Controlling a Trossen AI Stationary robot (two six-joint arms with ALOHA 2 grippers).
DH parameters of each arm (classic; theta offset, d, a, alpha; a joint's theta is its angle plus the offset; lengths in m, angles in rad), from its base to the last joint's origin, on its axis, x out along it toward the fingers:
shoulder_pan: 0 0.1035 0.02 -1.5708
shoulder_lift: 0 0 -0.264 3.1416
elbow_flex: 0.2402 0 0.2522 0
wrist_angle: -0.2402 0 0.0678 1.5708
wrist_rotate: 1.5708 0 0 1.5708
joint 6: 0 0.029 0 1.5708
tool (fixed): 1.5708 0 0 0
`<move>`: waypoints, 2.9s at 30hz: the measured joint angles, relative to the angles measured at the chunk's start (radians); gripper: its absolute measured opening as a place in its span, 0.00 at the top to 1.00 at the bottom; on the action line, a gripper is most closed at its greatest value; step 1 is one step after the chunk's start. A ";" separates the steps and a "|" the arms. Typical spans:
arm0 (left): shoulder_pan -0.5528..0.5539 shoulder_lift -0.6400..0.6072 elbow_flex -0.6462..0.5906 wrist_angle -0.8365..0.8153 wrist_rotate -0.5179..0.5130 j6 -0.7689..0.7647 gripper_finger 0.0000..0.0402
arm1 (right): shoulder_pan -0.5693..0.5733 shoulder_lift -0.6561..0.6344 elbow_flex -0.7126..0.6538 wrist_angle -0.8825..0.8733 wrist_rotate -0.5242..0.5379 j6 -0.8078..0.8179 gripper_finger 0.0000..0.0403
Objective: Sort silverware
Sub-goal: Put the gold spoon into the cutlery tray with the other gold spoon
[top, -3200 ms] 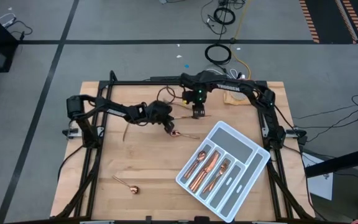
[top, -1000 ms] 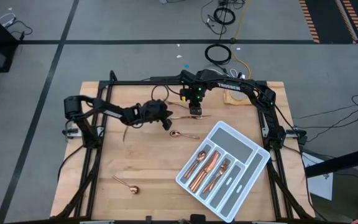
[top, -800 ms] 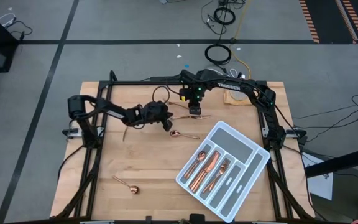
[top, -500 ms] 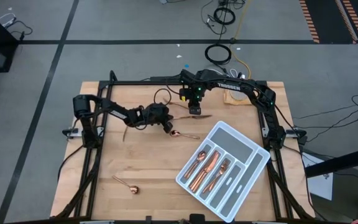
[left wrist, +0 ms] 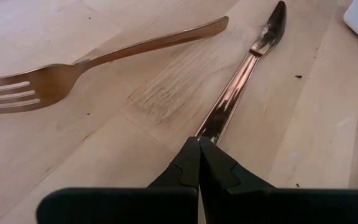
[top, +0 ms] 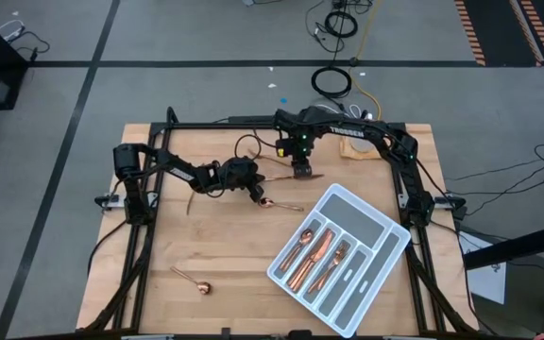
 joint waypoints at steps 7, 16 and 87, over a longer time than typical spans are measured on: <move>0.000 0.001 -0.001 -0.011 0.001 0.006 1.00 | 0.056 0.009 -0.073 0.154 0.044 0.023 0.37; -0.004 0.001 -0.009 -0.016 -0.001 0.004 1.00 | 0.076 0.065 -0.087 0.235 0.110 0.147 0.36; -0.007 -0.419 -0.012 -0.618 0.029 0.056 0.89 | 0.169 0.187 0.158 -0.011 0.135 0.226 0.68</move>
